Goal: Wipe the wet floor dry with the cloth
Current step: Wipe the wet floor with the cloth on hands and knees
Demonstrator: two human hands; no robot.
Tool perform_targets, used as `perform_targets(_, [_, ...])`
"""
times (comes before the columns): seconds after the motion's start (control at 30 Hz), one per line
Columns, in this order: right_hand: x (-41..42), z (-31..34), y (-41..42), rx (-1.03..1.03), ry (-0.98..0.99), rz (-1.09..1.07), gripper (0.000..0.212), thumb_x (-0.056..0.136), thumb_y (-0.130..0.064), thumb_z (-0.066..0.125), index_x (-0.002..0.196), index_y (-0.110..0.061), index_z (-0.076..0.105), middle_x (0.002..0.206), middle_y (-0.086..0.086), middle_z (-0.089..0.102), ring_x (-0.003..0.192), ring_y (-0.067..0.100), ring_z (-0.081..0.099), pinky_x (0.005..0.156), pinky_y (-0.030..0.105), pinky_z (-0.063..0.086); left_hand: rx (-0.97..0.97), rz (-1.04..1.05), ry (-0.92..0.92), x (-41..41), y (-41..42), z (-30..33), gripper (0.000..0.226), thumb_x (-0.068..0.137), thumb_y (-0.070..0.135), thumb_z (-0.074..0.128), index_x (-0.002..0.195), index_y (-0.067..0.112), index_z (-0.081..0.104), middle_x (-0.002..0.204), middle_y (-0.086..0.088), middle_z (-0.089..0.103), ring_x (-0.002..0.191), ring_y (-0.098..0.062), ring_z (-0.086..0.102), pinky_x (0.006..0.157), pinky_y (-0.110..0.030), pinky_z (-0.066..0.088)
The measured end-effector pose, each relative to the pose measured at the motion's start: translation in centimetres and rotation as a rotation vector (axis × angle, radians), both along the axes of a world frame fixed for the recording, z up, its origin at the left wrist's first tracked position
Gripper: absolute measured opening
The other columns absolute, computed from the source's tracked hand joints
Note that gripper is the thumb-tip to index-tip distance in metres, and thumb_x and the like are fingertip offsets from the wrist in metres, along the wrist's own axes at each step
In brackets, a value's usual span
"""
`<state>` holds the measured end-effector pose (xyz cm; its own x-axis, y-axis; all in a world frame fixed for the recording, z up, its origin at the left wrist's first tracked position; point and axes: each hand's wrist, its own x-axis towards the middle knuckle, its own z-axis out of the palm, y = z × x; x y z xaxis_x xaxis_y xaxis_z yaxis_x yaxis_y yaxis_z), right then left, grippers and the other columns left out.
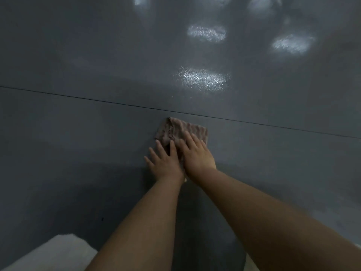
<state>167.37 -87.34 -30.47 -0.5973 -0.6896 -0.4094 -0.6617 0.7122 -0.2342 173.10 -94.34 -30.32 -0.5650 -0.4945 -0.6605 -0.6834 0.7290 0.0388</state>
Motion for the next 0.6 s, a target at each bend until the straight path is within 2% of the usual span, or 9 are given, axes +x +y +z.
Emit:
perform_targets(0.1, [-1.5,-2.4,-1.3,0.064,0.024,0.107,0.063,0.101,-0.036,0.033,0.152,-0.021,-0.002,0.158,0.003,-0.015,0.145,0.022,-0.014,0.116,0.041,-0.007,0.003,0.064,0.007,-0.5,-0.3,-1.6,0.127,0.071,0.047,0.077,0.147,0.025,-0.022,0.157,-0.013,-0.015,0.144,-0.038,-0.006,0.116,-0.052,0.003])
perform_targets(0.23, [-2.9,-4.9,-0.8,0.022,0.051,0.161,0.063,0.1,-0.048,0.024,0.15,-0.028,-0.008,0.158,-0.003,-0.016,0.144,0.02,-0.018,0.115,0.042,-0.011,-0.058,0.043,-0.012,-1.1,-0.1,-2.2,0.133,0.067,0.046,0.081,0.146,0.026,-0.024,0.157,-0.015,-0.009,0.144,-0.039,-0.001,0.115,-0.052,0.0])
perform_targets(0.37, [-4.5,-5.8,3.1,-0.011,0.072,0.11,0.06,0.098,-0.051,0.023,0.15,-0.032,-0.001,0.159,-0.004,-0.007,0.146,0.02,-0.01,0.114,0.038,-0.011,-0.09,0.011,-0.023,-1.1,0.0,-2.3,0.137,0.064,0.049,0.081,0.144,0.029,-0.028,0.156,-0.018,-0.008,0.143,-0.04,0.003,0.115,-0.052,0.002])
perform_targets(0.5, [-6.4,-6.2,9.9,-0.025,0.133,-0.169,0.067,0.085,-0.058,0.007,0.146,-0.031,0.007,0.158,-0.001,0.01,0.147,0.023,0.002,0.115,0.037,-0.005,-0.07,0.014,-0.042,-1.6,0.1,-2.0,0.127,0.065,0.044,0.082,0.149,0.033,-0.013,0.156,-0.02,-0.011,0.143,-0.042,0.0,0.115,-0.053,0.001])
perform_targets(0.6, [-7.0,-6.1,14.9,0.112,0.168,-0.567,0.058,0.097,-0.051,0.021,0.151,-0.032,0.009,0.16,-0.002,-0.001,0.147,0.02,-0.007,0.115,0.049,-0.007,-0.024,0.052,-0.041,-1.8,0.1,-1.9,0.123,0.066,0.036,0.084,0.149,0.035,-0.008,0.156,-0.018,-0.013,0.143,-0.042,-0.003,0.112,-0.059,0.006])
